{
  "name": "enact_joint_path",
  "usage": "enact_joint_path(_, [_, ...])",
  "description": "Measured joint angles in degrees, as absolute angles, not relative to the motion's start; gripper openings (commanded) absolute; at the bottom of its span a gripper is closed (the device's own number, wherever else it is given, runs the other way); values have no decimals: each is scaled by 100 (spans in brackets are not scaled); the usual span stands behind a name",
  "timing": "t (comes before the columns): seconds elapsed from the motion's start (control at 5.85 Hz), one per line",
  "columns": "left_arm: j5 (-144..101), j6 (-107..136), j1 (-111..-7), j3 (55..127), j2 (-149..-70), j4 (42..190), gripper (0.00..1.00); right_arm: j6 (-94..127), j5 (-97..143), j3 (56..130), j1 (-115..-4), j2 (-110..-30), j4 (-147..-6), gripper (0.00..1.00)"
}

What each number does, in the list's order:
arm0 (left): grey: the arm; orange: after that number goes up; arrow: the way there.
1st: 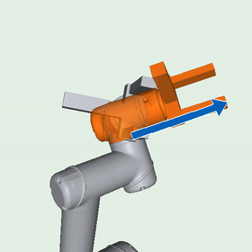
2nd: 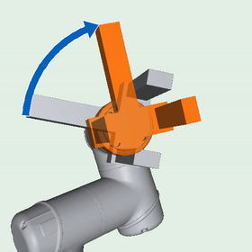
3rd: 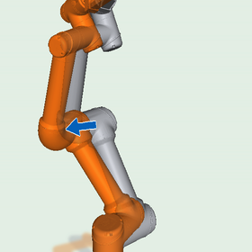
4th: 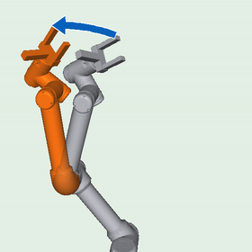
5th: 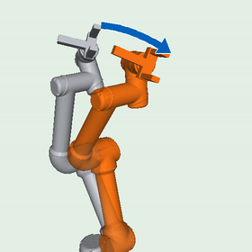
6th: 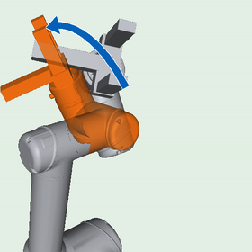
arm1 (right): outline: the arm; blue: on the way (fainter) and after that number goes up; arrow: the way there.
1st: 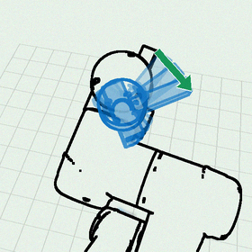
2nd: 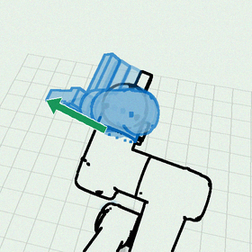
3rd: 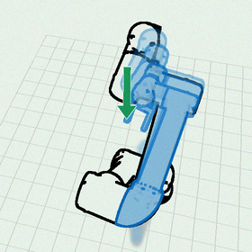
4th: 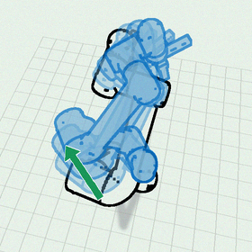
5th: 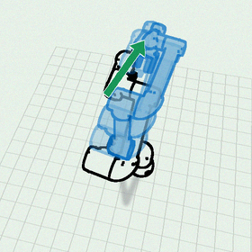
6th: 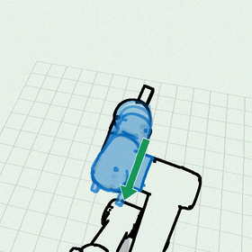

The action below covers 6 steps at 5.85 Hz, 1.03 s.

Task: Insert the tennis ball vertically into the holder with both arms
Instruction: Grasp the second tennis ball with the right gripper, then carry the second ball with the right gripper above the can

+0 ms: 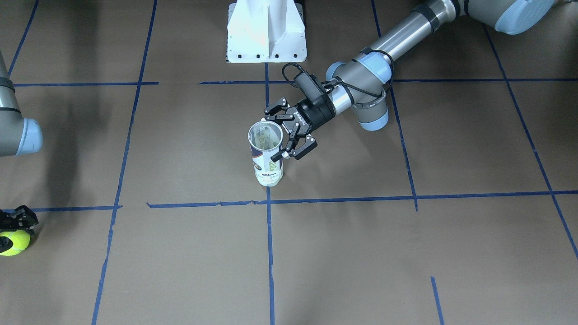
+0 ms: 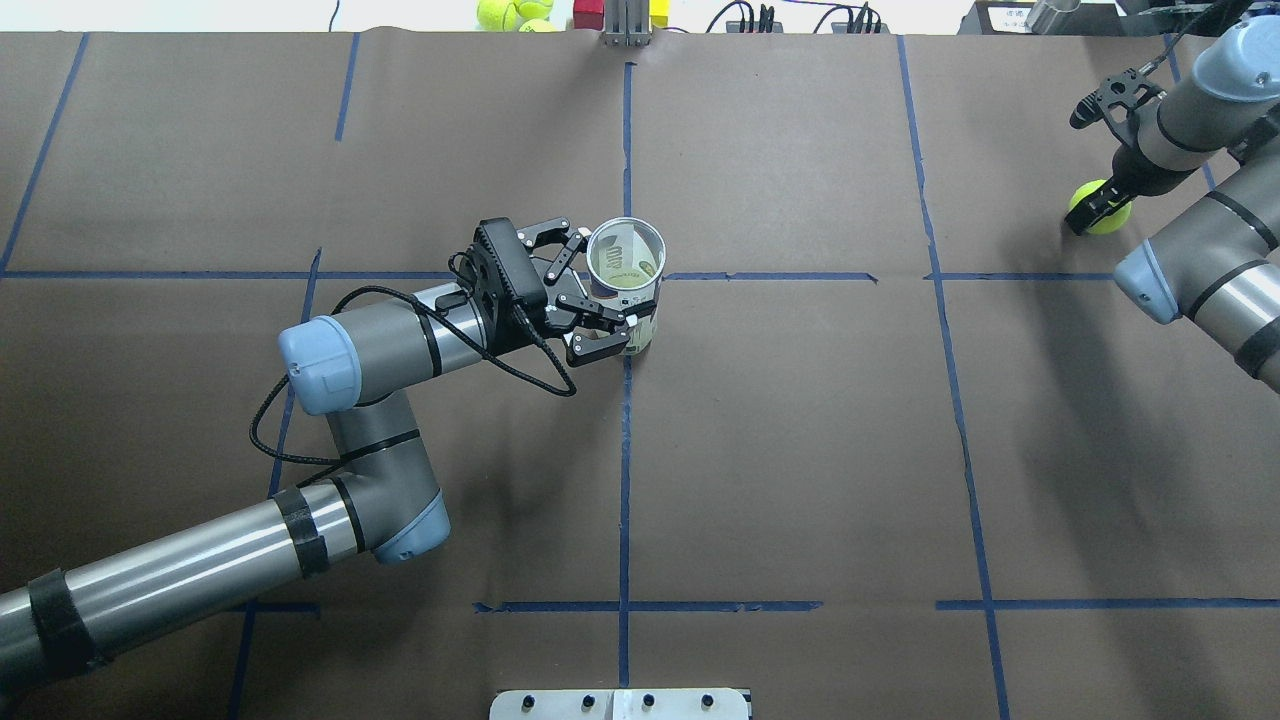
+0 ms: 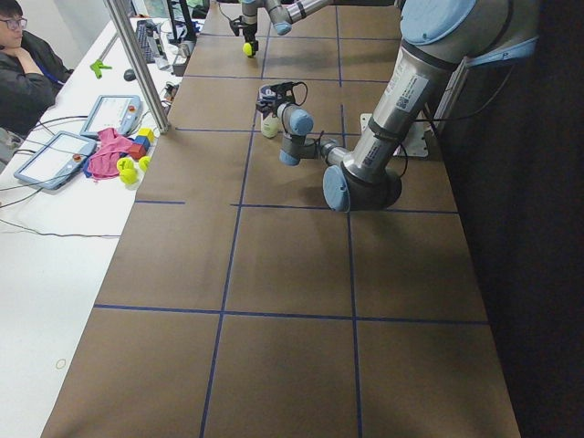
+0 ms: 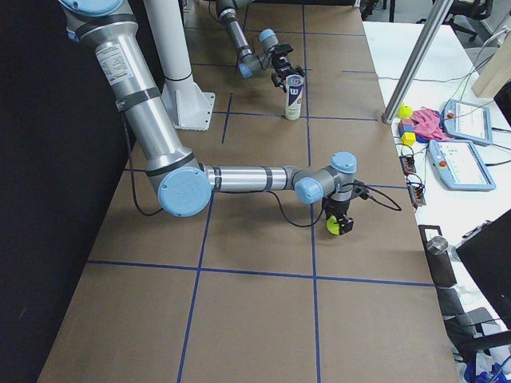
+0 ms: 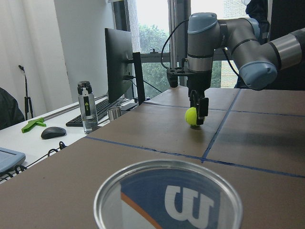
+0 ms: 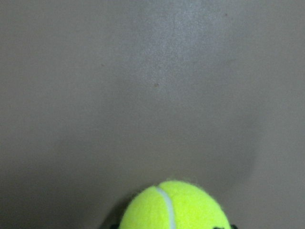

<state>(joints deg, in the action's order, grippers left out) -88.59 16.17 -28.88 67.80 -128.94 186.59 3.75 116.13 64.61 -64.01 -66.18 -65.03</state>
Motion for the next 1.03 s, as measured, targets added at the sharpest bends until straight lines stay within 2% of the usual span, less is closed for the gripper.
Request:
enact_joint_path(0.51, [-8859, 1617, -2883, 6781, -12894, 18659, 88, 936, 12055, 6979, -6534, -6524, -6577, 3])
enact_joint_path(0.68, [-8859, 1617, -2883, 6783, -12894, 18659, 88, 1514, 12295, 7383, -6514, -6488, -6734, 3])
enact_joint_path(1.03, [-8859, 1617, -2883, 6785, -12894, 18659, 88, 2802, 12547, 8746, -6196, -6430, -7683, 3])
